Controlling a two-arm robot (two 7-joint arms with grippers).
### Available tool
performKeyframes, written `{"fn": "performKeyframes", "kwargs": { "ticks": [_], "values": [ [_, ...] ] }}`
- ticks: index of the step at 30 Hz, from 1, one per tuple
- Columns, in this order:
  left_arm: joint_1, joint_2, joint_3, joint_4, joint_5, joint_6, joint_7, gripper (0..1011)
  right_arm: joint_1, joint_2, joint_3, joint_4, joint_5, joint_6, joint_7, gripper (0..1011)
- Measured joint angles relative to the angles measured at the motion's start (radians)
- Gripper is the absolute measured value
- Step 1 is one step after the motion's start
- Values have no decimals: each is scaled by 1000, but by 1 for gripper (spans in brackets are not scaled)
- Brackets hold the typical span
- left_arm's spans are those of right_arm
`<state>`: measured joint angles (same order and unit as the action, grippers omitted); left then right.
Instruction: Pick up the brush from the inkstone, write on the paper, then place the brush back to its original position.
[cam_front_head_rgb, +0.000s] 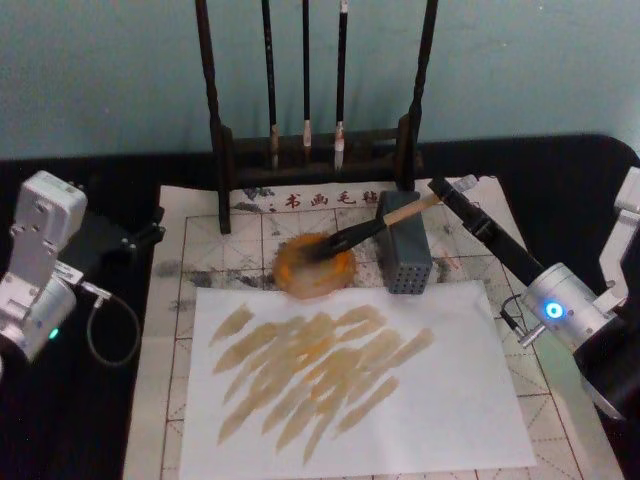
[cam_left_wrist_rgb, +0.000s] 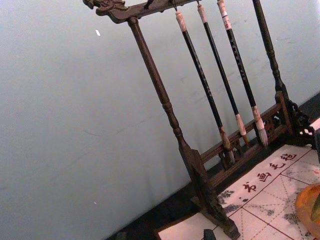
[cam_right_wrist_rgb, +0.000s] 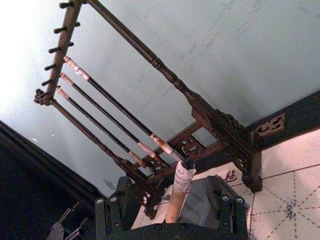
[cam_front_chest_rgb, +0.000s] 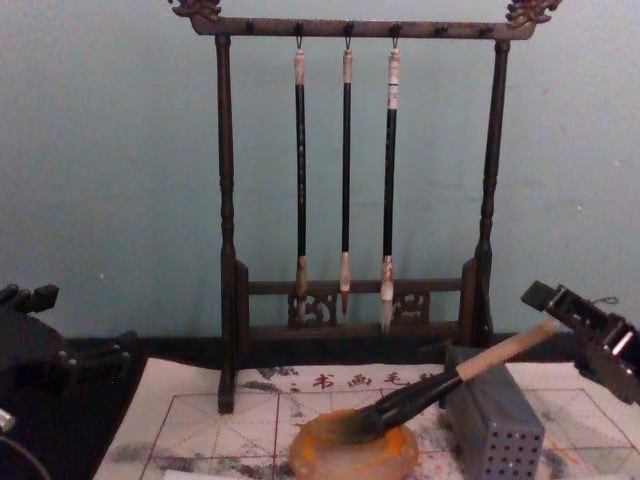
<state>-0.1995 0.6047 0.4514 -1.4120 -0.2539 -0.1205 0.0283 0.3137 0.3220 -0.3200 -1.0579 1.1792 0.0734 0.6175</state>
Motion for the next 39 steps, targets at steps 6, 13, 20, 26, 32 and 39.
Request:
{"fn": "performKeyframes", "kwargs": {
  "ticks": [6,13,20,26,32,39],
  "values": [
    [0,0,0,0,0,0,0,1001,20,-11,-14,28,7,-2,6,1002],
    [0,0,0,0,0,0,0,1001,39,-24,-26,58,15,-2,11,1002],
    [0,0,0,0,0,0,0,1001,41,-29,-30,64,22,-2,9,1002],
    [0,0,0,0,0,0,0,1001,40,-28,-31,64,26,-2,6,1002],
    [0,0,0,0,0,0,0,1001,40,-25,-33,64,32,4,3,1002],
    [0,0,0,0,0,0,0,1001,39,-25,-33,64,32,4,3,1002]
  ]
}}
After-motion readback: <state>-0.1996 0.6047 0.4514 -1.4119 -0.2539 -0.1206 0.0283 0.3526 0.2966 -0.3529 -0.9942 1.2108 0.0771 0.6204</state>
